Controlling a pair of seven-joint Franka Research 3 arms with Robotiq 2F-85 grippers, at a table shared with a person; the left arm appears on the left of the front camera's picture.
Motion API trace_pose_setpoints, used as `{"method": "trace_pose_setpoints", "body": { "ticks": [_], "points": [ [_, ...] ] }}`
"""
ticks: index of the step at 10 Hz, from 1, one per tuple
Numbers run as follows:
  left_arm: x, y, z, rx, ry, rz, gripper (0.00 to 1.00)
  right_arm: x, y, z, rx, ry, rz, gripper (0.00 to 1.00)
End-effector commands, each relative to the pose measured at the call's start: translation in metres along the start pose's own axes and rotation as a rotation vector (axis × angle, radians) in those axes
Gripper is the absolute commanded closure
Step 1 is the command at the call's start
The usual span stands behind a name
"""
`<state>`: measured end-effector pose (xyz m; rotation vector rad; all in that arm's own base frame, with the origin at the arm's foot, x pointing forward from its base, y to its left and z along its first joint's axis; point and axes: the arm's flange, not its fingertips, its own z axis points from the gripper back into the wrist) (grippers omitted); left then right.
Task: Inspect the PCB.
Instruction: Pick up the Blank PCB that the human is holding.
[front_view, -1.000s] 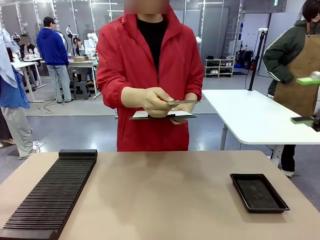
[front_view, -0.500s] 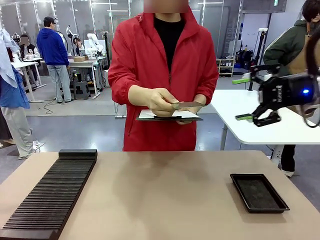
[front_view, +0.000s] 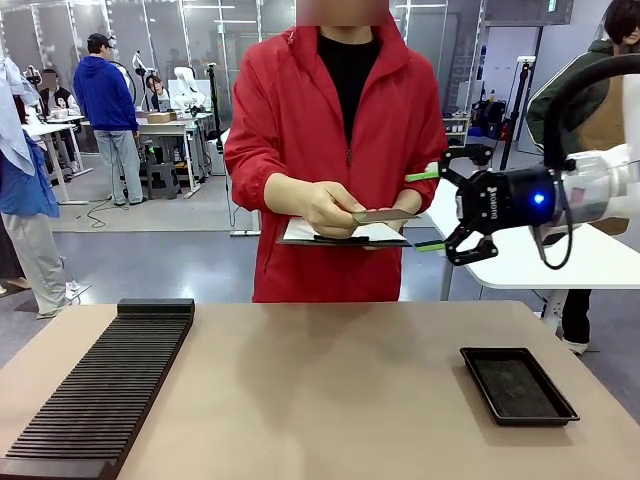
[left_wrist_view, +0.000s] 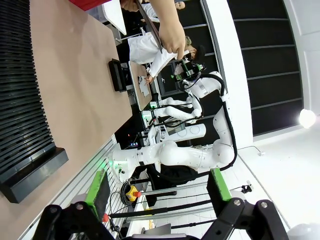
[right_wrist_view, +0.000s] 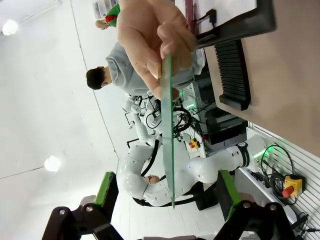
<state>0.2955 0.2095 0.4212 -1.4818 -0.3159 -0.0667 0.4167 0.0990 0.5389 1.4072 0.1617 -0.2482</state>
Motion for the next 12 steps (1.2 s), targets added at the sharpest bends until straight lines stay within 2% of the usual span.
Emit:
{"method": "trace_pose_setpoints", "body": {
  "ticks": [1,3,12],
  "points": [
    [0.0,-0.005,0.0,0.01,0.003,0.007,0.0,0.012,0.004,-0.023,0.03,0.003,-0.018,0.0],
    [0.0,-0.005,0.0,0.01,0.003,0.007,0.0,0.017,0.003,-0.042,0.048,0.041,-0.023,0.02],
    [0.0,-0.005,0.0,0.01,0.003,0.007,0.0,0.016,-0.01,-0.05,0.089,0.063,-0.047,0.9]
  ]
}}
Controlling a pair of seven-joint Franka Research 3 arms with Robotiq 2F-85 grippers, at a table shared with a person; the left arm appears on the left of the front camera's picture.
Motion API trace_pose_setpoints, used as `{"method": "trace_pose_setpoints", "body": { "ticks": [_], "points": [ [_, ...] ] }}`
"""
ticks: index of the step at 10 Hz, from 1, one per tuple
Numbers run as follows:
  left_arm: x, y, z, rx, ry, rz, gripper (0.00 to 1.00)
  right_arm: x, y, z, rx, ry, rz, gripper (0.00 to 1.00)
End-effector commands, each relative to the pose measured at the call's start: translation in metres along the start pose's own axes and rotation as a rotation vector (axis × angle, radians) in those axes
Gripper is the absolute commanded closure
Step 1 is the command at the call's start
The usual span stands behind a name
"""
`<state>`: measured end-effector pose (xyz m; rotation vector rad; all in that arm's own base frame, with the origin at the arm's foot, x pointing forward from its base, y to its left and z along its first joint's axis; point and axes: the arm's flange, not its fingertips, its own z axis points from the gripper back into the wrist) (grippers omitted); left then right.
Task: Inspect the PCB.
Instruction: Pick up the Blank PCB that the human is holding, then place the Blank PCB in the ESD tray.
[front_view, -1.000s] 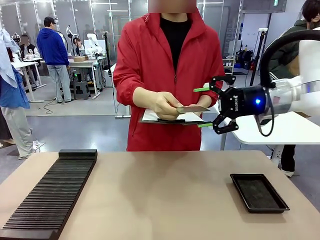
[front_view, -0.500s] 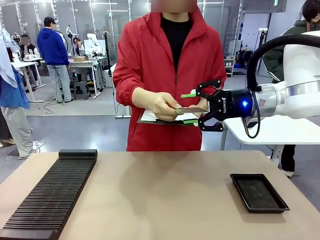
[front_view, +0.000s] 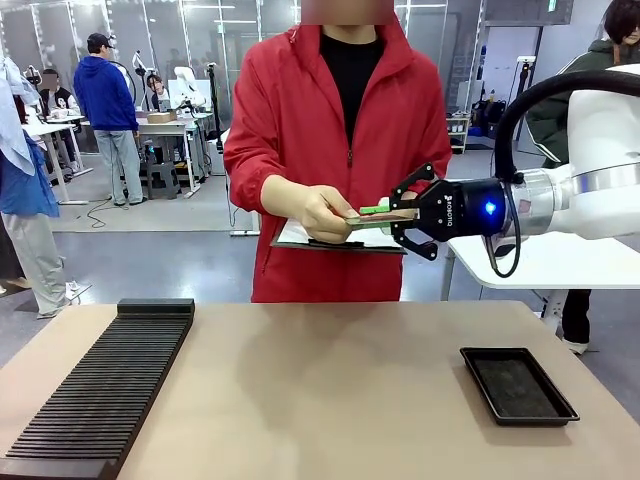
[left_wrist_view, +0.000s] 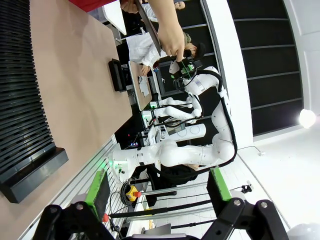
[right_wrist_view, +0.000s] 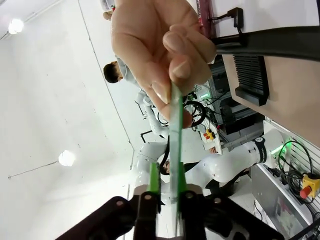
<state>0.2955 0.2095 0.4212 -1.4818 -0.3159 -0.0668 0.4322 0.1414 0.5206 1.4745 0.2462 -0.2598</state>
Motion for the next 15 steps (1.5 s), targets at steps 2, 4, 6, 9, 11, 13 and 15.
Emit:
{"method": "trace_pose_setpoints", "body": {
  "ticks": [2,4,6,9,11,13,15],
  "points": [
    [0.0,-0.005,0.0,0.01,0.003,0.007,0.0,-0.002,-0.004,-0.002,0.027,0.004,0.013,1.0],
    [0.0,-0.005,0.0,0.01,0.003,0.007,0.0,-0.003,-0.007,-0.001,0.025,0.005,0.012,1.0],
    [0.0,-0.005,0.0,0.01,0.003,0.007,0.0,0.004,-0.019,0.009,0.031,0.028,0.035,1.0],
    [0.0,-0.005,0.0,0.01,0.003,0.007,0.0,0.0,-0.003,0.001,0.002,0.0,-0.005,1.0],
    [0.0,-0.005,0.0,0.01,0.003,0.007,0.0,0.0,-0.003,0.001,0.002,0.0,-0.005,1.0],
    [0.0,-0.005,0.0,0.01,0.003,0.007,0.0,0.0,-0.003,0.001,0.002,0.0,-0.005,1.0],
    [0.0,-0.005,0.0,0.01,0.003,0.007,0.0,0.0,-0.003,0.001,0.002,0.0,-0.005,1.0]
  ]
}}
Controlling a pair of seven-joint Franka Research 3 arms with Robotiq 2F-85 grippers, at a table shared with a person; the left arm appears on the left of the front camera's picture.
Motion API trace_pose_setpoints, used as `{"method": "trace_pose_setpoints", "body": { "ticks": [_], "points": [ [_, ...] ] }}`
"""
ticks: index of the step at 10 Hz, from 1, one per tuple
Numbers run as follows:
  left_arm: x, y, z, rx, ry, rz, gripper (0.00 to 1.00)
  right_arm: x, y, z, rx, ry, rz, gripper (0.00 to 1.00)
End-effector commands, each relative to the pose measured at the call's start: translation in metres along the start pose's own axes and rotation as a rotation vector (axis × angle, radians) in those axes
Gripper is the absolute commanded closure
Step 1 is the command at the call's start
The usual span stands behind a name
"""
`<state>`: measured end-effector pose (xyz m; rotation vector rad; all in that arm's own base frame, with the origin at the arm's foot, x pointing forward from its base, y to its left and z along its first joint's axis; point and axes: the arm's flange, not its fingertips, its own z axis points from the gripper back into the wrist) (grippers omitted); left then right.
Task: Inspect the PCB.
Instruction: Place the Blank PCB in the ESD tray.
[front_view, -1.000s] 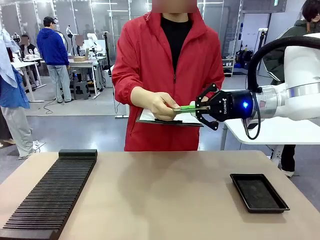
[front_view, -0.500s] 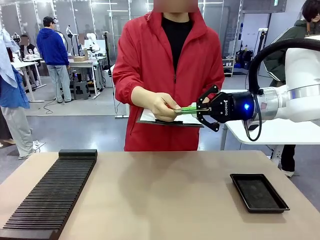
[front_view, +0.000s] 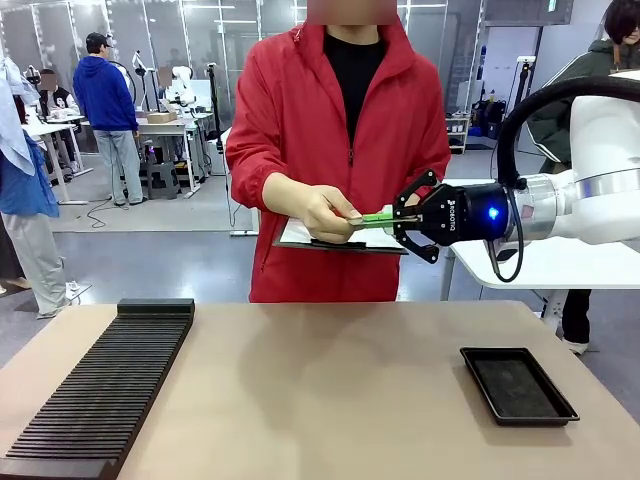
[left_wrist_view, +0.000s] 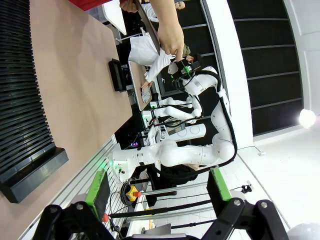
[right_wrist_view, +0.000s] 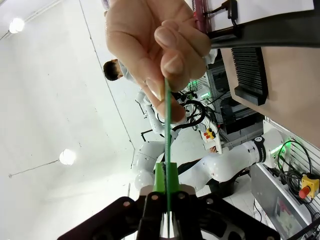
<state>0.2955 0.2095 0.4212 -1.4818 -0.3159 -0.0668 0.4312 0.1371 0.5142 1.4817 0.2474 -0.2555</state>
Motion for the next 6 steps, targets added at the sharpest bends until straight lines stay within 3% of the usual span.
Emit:
{"method": "trace_pose_setpoints", "body": {
  "ticks": [1,6],
  "points": [
    [0.0,-0.0049,0.0005,0.01,0.003,0.007,0.0,-0.0009,0.0038,-0.0027,-0.005,-0.005,-0.007,1.0],
    [0.0,-0.0049,0.0005,0.01,0.003,0.007,0.0,-0.0009,0.0038,-0.0027,-0.005,-0.005,-0.007,1.0]
  ]
}}
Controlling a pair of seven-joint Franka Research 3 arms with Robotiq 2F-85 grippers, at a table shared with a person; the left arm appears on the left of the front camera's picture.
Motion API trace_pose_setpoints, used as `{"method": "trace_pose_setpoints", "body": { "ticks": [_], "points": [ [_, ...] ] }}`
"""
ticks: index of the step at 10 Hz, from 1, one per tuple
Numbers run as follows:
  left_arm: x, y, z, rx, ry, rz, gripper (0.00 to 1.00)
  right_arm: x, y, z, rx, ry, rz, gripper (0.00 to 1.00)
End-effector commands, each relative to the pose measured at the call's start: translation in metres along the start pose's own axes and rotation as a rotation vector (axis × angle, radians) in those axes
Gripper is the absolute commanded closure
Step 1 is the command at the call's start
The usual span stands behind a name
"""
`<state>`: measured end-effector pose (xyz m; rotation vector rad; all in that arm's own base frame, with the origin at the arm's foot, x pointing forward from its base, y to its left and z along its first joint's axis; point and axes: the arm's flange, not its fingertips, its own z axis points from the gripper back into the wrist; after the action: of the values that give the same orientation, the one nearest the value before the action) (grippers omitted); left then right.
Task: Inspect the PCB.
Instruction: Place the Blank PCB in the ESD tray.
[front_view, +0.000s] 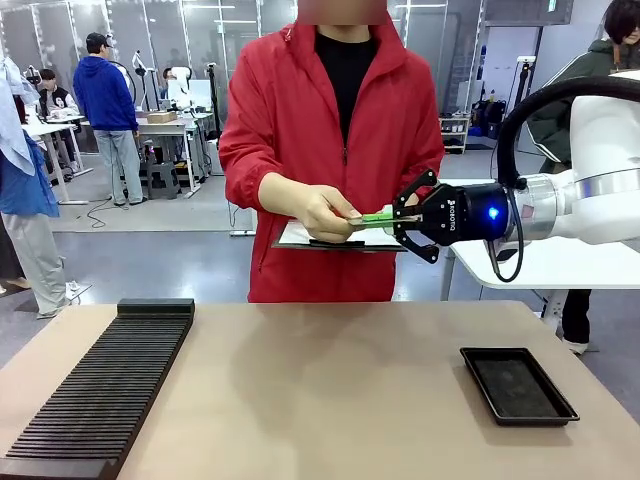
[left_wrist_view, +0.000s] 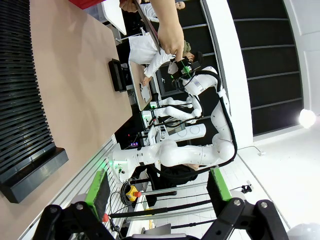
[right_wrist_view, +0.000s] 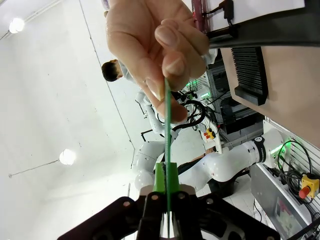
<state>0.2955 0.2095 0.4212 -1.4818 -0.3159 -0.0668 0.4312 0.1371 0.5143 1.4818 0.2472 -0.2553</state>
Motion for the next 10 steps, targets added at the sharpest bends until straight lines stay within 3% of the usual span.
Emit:
{"method": "trace_pose_setpoints", "body": {
  "ticks": [1,10],
  "points": [
    [0.0,-0.0049,0.0005,0.01,0.003,0.007,0.0,-0.0009,0.0037,-0.0027,-0.005,-0.005,-0.007,1.0],
    [0.0,-0.0049,0.0005,0.01,0.003,0.007,0.0,-0.0009,0.0037,-0.0027,-0.005,-0.005,-0.007,1.0]
  ]
}}
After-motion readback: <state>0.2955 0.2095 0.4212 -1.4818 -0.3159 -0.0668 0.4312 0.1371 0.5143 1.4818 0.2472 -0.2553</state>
